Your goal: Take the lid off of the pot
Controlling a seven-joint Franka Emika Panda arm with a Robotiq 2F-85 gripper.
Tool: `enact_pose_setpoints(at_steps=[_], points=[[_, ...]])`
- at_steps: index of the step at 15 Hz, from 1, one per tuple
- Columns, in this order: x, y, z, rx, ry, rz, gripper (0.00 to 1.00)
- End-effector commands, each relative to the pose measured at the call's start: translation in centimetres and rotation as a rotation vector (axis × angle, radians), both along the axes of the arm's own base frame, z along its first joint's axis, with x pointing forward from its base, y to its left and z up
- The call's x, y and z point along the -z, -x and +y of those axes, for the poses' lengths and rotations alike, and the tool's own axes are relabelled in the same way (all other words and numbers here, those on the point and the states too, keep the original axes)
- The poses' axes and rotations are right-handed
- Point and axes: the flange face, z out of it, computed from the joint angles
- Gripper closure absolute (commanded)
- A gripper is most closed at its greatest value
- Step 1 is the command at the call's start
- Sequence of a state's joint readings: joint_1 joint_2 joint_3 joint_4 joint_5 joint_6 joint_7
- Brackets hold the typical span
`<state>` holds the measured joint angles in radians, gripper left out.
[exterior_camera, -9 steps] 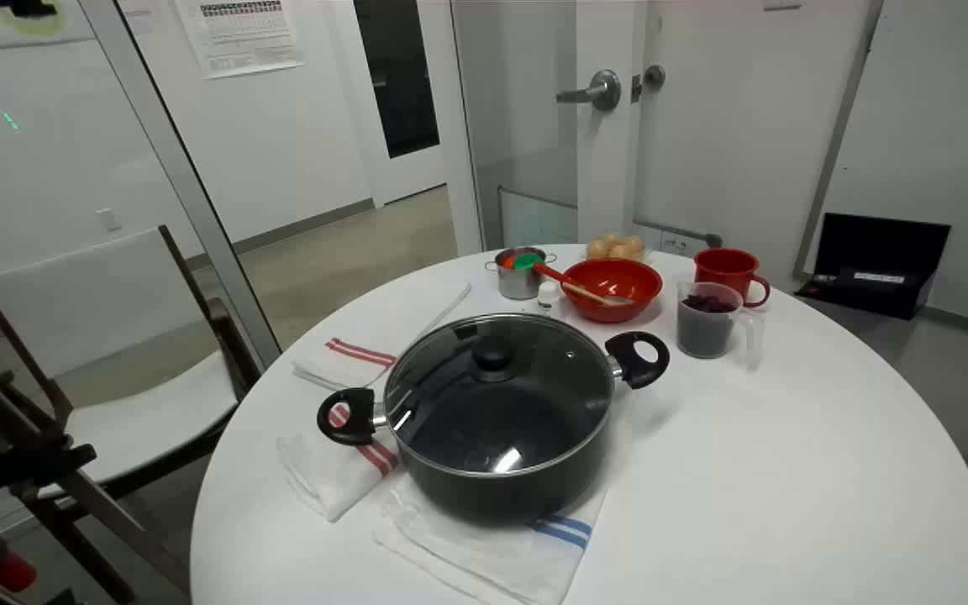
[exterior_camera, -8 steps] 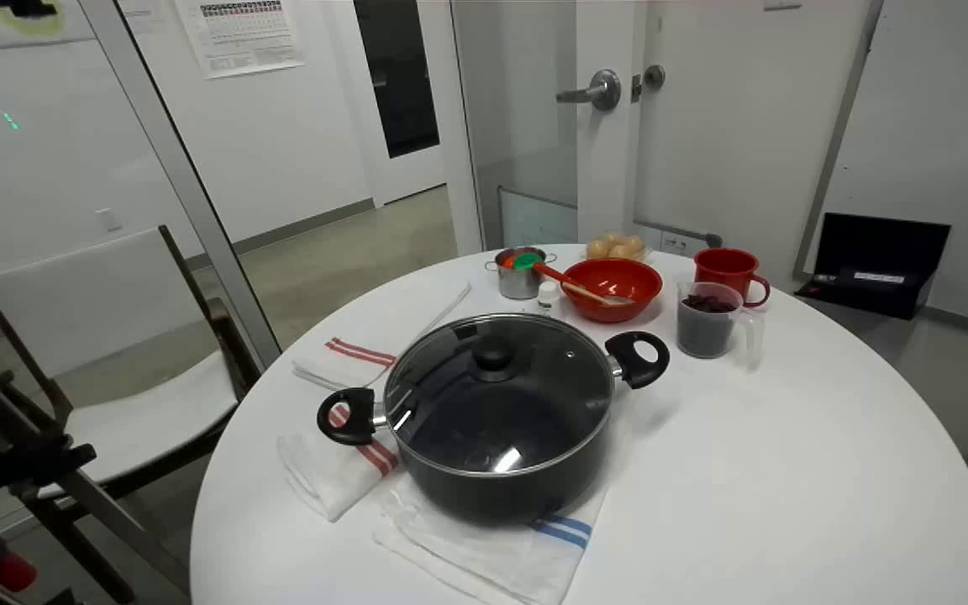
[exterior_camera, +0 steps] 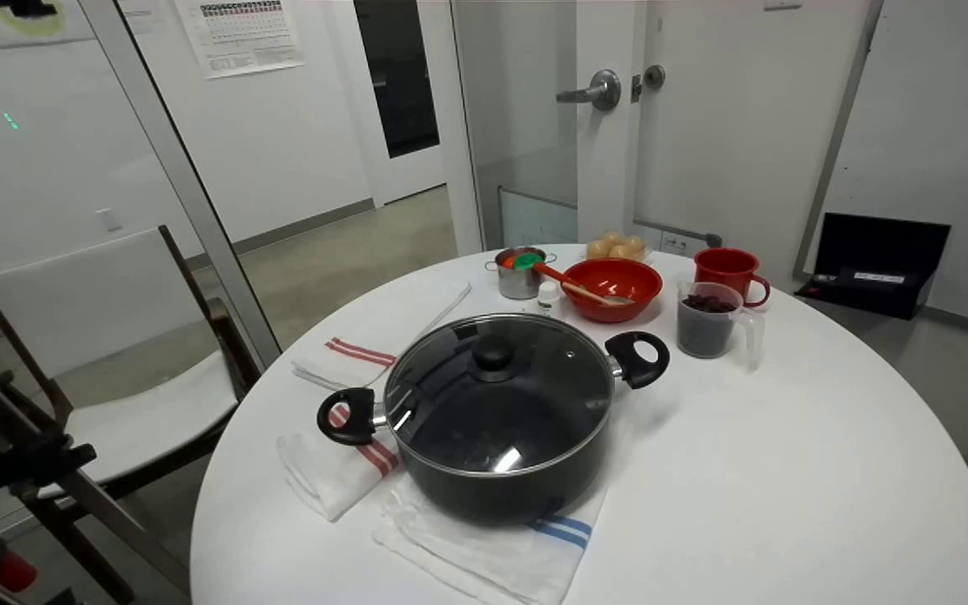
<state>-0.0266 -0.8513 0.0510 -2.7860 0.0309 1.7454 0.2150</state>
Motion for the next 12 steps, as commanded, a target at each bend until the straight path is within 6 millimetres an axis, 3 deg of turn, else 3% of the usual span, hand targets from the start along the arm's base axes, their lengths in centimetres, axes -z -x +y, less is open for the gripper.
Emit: enact_pose_setpoints(at_steps=[1, 10, 12], points=[[0.0, 0.0, 0.0, 0.000, 0.000, 0.000, 0.00], [0.0, 0.0, 0.0, 0.000, 0.000, 0.001, 0.00], [-0.5, -1.4, -0.1, -0.017, 0.004, 0.013, 0.00]])
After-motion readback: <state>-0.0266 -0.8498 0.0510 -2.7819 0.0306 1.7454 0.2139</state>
